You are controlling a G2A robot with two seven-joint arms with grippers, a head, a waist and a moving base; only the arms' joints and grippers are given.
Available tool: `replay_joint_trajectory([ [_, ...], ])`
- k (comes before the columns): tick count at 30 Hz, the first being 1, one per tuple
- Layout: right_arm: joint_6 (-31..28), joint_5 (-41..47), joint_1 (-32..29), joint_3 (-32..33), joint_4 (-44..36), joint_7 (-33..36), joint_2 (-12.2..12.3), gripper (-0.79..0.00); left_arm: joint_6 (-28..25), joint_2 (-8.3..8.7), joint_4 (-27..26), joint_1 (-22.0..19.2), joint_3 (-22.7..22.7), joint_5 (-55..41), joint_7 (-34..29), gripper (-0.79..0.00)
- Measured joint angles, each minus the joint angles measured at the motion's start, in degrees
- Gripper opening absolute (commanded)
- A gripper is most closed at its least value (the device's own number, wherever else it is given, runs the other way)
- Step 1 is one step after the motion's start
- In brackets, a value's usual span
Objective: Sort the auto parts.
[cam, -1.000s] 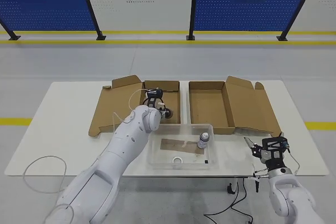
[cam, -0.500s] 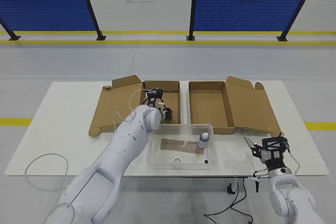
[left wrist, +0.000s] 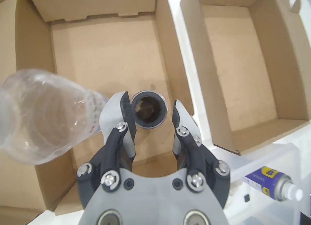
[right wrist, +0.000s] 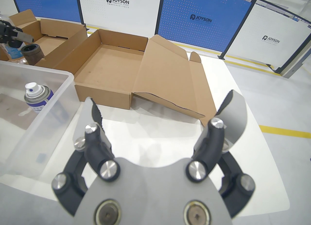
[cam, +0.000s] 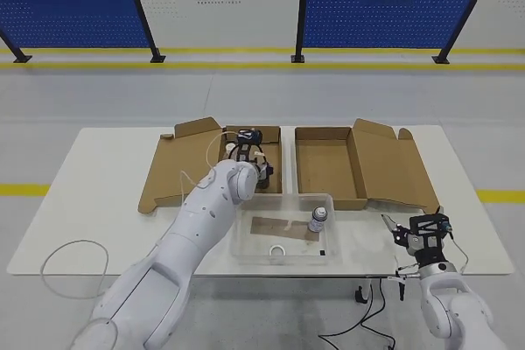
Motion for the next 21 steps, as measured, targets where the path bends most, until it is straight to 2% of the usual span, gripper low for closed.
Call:
replay_joint_trajectory([
  [3, 0.0, 0.0, 0.0, 0.0, 0.0, 0.0, 0.0, 0.000, -1.6, 0.29, -2.1, 0.1, -0.3, 0.7, 0.3, -0.391],
  [4, 0.0, 0.0, 0.0, 0.0, 0.0, 0.0, 0.0, 0.000, -2.1, 0.38, -3.0, 0.2, -0.3, 1.1, 0.4, -0.332],
  [10, 0.0, 0.0, 0.0, 0.0, 0.0, 0.0, 0.0, 0.000, -6.4, 1.31, -11.8, 3.4, -0.1, 4.6, 0.5, -0.166],
  [14, 0.0, 0.0, 0.0, 0.0, 0.0, 0.0, 0.0, 0.000, -8.9, 2.30, -19.4, 7.2, -0.5, 7.1, 0.1, -0.129],
  [21, 0.0, 0.0, 0.0, 0.0, 0.0, 0.0, 0.0, 0.000, -13.3, 4.61, -34.9, 15.8, -2.4, 12.0, -2.9, -0.129],
])
